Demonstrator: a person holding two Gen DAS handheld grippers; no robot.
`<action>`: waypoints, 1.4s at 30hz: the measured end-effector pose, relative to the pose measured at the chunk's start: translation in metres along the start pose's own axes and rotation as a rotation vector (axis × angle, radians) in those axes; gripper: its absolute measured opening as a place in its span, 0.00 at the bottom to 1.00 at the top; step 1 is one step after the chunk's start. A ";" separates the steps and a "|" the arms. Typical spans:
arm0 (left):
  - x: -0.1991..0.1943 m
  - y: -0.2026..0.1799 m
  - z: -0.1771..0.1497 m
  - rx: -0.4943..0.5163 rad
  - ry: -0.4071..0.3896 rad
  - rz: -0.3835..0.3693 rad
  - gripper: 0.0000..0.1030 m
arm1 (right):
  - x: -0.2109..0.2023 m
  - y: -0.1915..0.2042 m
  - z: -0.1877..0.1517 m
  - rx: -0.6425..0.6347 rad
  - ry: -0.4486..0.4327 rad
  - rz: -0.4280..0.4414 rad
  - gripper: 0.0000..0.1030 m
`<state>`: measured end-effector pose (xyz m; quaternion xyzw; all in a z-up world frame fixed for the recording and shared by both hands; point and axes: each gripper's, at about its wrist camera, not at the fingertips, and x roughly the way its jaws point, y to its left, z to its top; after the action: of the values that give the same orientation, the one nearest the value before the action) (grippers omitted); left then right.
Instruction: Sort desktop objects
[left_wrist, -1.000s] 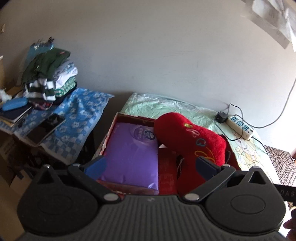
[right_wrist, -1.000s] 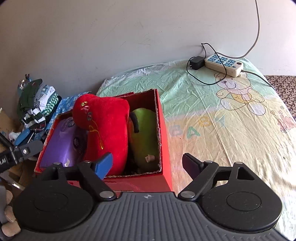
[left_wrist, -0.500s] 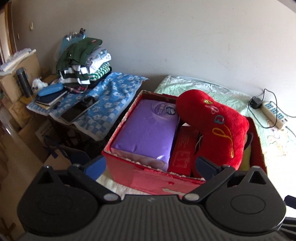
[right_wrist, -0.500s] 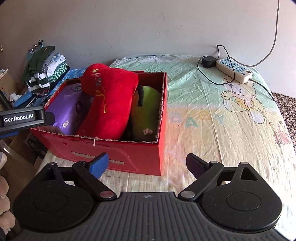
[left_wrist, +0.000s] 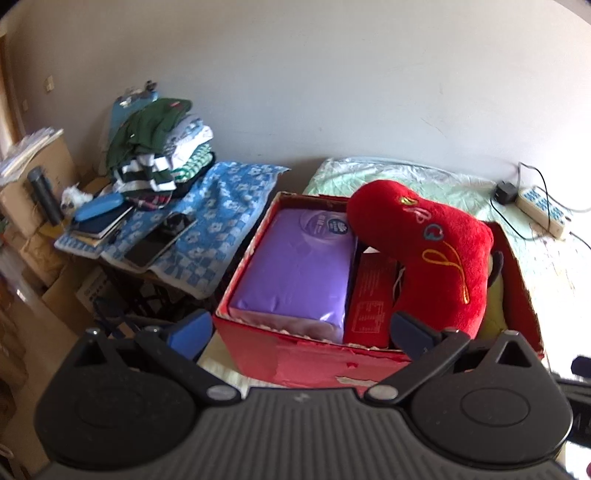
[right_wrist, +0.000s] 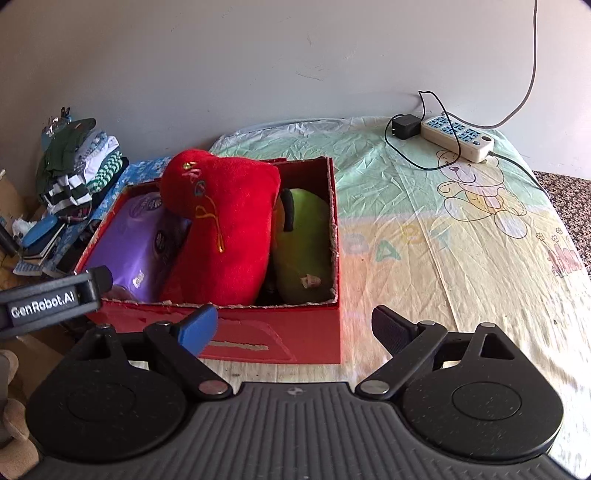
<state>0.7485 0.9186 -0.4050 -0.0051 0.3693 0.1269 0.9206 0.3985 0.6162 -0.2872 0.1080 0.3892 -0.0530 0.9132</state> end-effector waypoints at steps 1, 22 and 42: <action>0.002 0.002 0.001 0.014 0.002 0.000 1.00 | 0.001 0.004 0.000 0.008 -0.005 -0.005 0.90; 0.026 0.045 0.005 0.103 0.049 -0.138 1.00 | -0.002 0.052 -0.019 0.130 -0.049 -0.141 0.90; 0.025 0.058 0.000 0.057 0.060 -0.095 1.00 | -0.006 0.060 -0.013 0.066 -0.051 -0.140 0.90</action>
<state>0.7524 0.9801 -0.4169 -0.0001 0.3995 0.0725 0.9139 0.3959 0.6775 -0.2826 0.1095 0.3704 -0.1321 0.9129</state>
